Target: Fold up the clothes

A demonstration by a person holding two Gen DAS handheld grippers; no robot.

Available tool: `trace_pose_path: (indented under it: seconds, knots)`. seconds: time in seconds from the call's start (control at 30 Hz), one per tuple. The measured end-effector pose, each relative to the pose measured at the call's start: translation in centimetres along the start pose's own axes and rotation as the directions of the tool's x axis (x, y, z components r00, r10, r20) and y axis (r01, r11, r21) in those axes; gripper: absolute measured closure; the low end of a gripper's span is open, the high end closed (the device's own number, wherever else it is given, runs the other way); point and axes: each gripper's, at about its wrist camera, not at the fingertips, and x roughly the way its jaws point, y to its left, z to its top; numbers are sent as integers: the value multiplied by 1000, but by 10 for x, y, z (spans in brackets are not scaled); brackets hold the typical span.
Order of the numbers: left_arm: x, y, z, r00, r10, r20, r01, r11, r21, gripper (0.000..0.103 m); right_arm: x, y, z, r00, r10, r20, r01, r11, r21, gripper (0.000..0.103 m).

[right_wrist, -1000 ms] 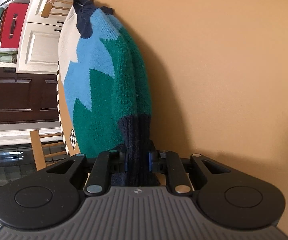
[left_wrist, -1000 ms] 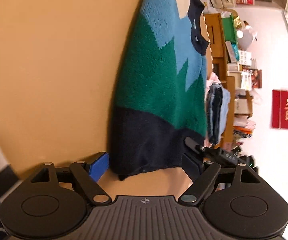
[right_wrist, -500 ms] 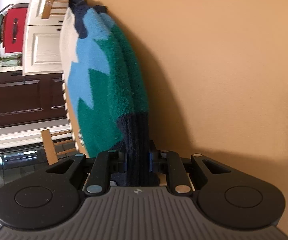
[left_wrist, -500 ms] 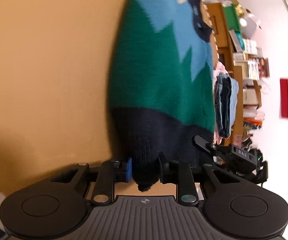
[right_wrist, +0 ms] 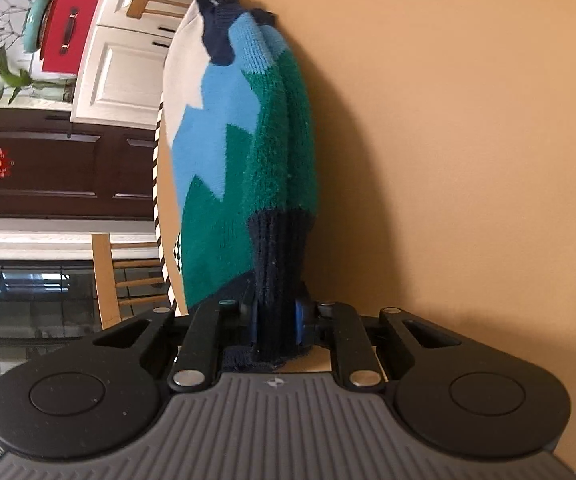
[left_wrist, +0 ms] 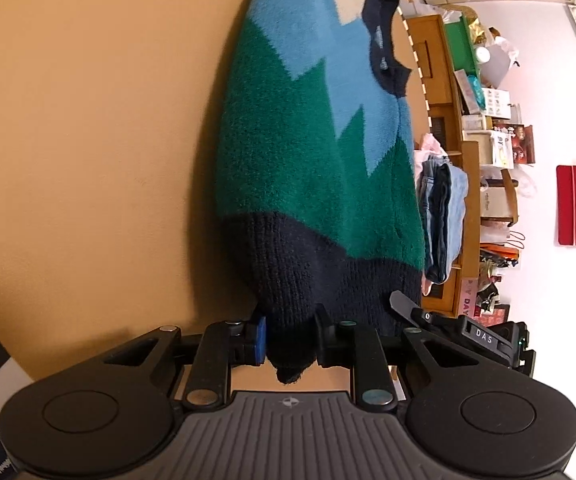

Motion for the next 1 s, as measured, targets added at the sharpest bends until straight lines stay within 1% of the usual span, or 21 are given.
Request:
trace_pose_path:
  seconds: [0.07,0.17,0.23,0.33,0.4,0.43,0.5,0.6,0.7,0.77,0.8,0.87,0.9,0.93,1.0]
  knots:
    - [-6,-2,-5,1000,-3,-16,3,1000,-9,80,-1,0,-6,1000,-1,-9,1,1000,0,87]
    - [-18,1,-17,999,-11,-51,9,999,-34,80,-5,-8,-22,999,13,-30,-12,999,45,87]
    - [-28,5,-30,996,-10,-85,4,998,-66,80,-7,-14,-39,999,12,-53,-8,997,71,87]
    - [-46,11,-50,992,-10,-129,-8,990,-139,80,-15,-21,-72,996,25,-82,-13,990,142,87]
    - [-65,7,-59,993,-51,-103,32,984,-178,80,-23,-22,-90,996,30,-82,-11,977,212,87]
    - [-74,1,-60,995,-67,-80,51,982,-182,80,-26,-17,-94,997,38,-74,-21,975,221,87]
    - [-90,-19,-53,996,-81,-25,77,985,-151,80,-34,1,-90,997,71,-36,-63,977,202,87]
    - [-109,-52,-33,994,-102,45,106,990,-90,80,-41,38,-61,987,163,7,-163,980,118,87]
    - [-119,-82,-5,985,-120,124,129,989,-71,80,-40,73,-14,974,225,31,-226,974,20,87]
    - [-118,-95,18,975,-128,180,148,983,-105,79,-37,90,22,963,265,53,-265,964,-4,87]
    - [-116,-100,31,970,-132,206,159,979,-126,79,-32,95,41,961,271,62,-271,963,-2,87]
    - [-109,-107,61,960,-122,250,174,965,-198,79,-22,104,80,957,280,80,-281,960,7,87]
    - [-104,-107,78,957,-116,265,179,957,-226,79,-12,104,100,959,267,93,-271,962,39,87]
    - [-100,-107,95,955,-93,282,170,950,-262,79,-2,105,120,962,254,104,-262,962,70,87]
    - [-87,-110,129,953,-43,299,137,944,-301,79,22,105,156,969,225,103,-237,964,120,87]
